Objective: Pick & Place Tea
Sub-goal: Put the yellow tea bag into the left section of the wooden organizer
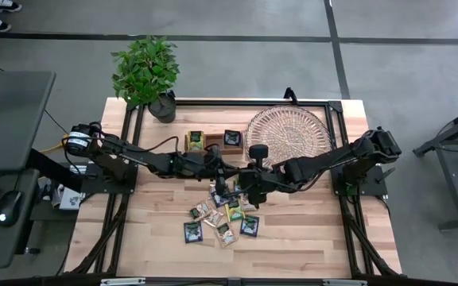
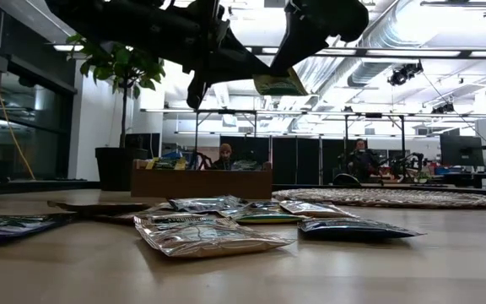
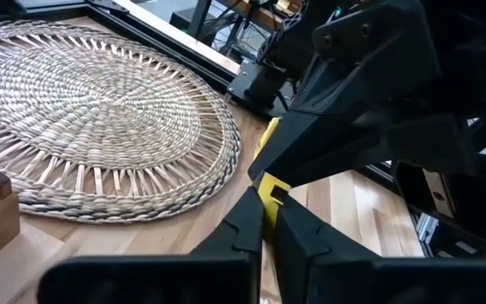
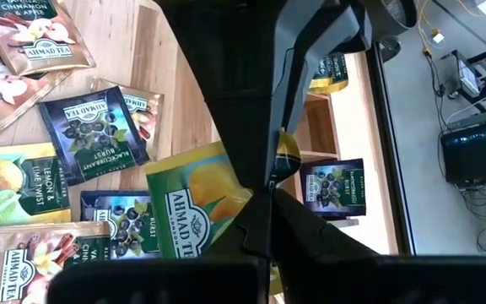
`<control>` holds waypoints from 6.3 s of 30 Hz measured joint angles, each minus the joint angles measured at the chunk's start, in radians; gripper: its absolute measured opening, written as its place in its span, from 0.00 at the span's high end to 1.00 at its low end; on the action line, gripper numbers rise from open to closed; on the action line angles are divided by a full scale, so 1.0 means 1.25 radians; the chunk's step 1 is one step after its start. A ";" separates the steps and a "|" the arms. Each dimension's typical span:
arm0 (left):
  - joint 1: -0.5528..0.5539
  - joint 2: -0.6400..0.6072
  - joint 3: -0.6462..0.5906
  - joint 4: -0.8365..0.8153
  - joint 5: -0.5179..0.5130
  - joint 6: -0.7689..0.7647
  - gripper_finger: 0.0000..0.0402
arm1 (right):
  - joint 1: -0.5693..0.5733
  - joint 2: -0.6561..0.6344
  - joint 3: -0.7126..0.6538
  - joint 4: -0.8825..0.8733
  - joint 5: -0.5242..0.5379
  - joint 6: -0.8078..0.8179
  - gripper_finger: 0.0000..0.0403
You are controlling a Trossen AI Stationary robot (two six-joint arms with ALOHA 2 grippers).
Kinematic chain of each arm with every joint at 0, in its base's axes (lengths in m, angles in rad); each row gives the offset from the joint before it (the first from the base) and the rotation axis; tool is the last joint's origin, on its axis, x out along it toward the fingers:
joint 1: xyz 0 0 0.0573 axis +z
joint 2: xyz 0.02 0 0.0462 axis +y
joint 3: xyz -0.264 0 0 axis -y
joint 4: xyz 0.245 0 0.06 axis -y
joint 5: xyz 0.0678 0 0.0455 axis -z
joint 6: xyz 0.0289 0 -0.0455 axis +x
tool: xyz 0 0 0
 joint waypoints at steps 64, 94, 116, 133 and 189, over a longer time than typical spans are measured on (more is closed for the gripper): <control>0.586 -0.444 -0.394 -0.178 0.443 0.265 1.00 | -0.039 -0.179 -0.050 -0.125 0.063 0.340 0.49; 0.691 -0.287 -0.393 -0.106 0.547 0.312 0.99 | -0.079 -0.179 -0.050 -0.104 0.032 0.338 0.49; 0.691 -0.302 -0.393 -0.102 0.560 0.232 0.63 | -0.081 -0.179 -0.050 -0.104 -0.031 0.337 0.49; 0.454 -0.395 -0.392 -0.104 0.507 0.071 0.99 | -0.077 -0.046 -0.050 -0.050 -0.222 0.333 0.49; -0.210 0.090 -0.086 -0.043 -0.031 -0.401 1.00 | 0.096 0.227 -0.050 0.224 -0.383 0.346 1.00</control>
